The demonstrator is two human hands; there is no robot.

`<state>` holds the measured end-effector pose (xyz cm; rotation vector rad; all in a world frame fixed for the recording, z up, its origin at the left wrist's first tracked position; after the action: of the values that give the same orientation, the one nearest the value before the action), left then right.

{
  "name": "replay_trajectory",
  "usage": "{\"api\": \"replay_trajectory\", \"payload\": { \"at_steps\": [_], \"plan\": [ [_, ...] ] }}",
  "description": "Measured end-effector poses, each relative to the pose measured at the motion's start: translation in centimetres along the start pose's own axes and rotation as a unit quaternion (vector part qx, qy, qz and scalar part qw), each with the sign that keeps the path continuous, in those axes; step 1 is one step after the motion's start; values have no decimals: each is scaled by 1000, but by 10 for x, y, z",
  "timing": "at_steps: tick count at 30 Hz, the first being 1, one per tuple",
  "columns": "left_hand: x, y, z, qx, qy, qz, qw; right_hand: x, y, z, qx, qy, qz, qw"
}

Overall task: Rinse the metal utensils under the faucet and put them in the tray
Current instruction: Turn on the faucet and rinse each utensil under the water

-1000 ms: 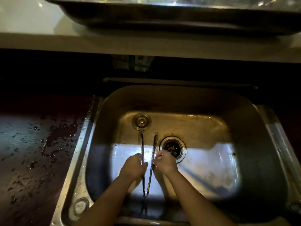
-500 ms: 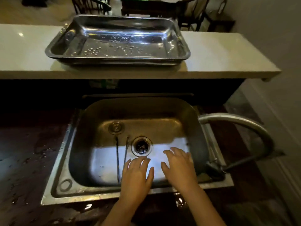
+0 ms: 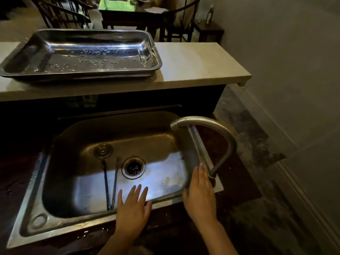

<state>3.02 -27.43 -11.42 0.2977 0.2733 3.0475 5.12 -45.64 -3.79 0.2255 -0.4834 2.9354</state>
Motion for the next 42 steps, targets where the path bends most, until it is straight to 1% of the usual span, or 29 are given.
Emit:
{"api": "replay_trajectory", "payload": {
  "at_steps": [5, 9, 13, 16, 19, 22, 26, 28, 29, 30, 31, 33, 35, 36, 37, 38, 39, 40, 42],
  "plan": [
    [0, 0, -5, 3, 24, -5, 1000, -3, 1, -5, 46, -8, 2, 999],
    [-1, -2, -9, 6, 22, -7, 1000, -11, 0, -3, 88, -25, -2, 996],
    [-2, -3, -11, 15, 14, -6, 1000, -17, 1, -3, 98, -29, -3, 995],
    [-2, -3, -11, 18, 14, -10, 1000, -20, 1, -5, 93, -22, -7, 995],
    [-2, -4, -12, 15, -9, 0, 1000, -24, 2, -4, 89, -14, -11, 996],
    [-3, -4, -13, 32, -17, 9, 999, -27, 2, -3, 60, -6, -15, 998],
    [-4, -4, -15, 19, -27, 10, 999, -24, 2, -1, 20, 2, -18, 1000],
    [-6, -5, -15, 69, -25, 11, 997, -21, -1, -3, 4, 16, -11, 1000],
    [-8, -6, -13, 125, -20, 20, 992, -19, -5, -5, -7, 25, -5, 1000],
    [-11, -10, -9, 201, -14, 44, 979, -20, -10, -9, -25, 30, 1, 999],
    [-15, -16, -5, 278, -12, 80, 957, -22, -16, -15, -53, 22, 5, 998],
    [-27, -36, 4, 383, -3, 161, 910, -31, -33, -28, -136, -42, -4, 990],
    [-41, -66, 10, 440, 6, 244, 864, -46, -56, -43, -206, -127, -24, 970],
    [-47, -83, 11, 463, 7, 279, 842, -54, -68, -52, -226, -160, -34, 960],
    [-53, -100, 10, 472, 9, 306, 827, -63, -81, -62, -233, -186, -44, 953],
    [-59, -119, 7, 466, 7, 324, 823, -72, -94, -74, -234, -207, -52, 949],
    [-64, -136, 3, 449, -1, 338, 827, -80, -107, -86, -233, -227, -62, 943],
    [-68, -151, -1, 423, -11, 346, 837, -88, -119, -99, -236, -249, -70, 937],
    [-72, -170, -6, 352, -38, 345, 869, -100, -141, -126, -220, -280, -75, 931]
  ]
}}
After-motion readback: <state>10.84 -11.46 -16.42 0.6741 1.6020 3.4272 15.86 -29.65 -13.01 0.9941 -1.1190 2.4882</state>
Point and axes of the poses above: each hand's wrist, its own x-axis away from the middle knuckle, its own z-axis out of the back of the hand, y = z × x, the point moved 1 cm from there along -x, towards the middle knuckle, and after that the axes turned 3 degrees about -z, right-handed, at the moved point
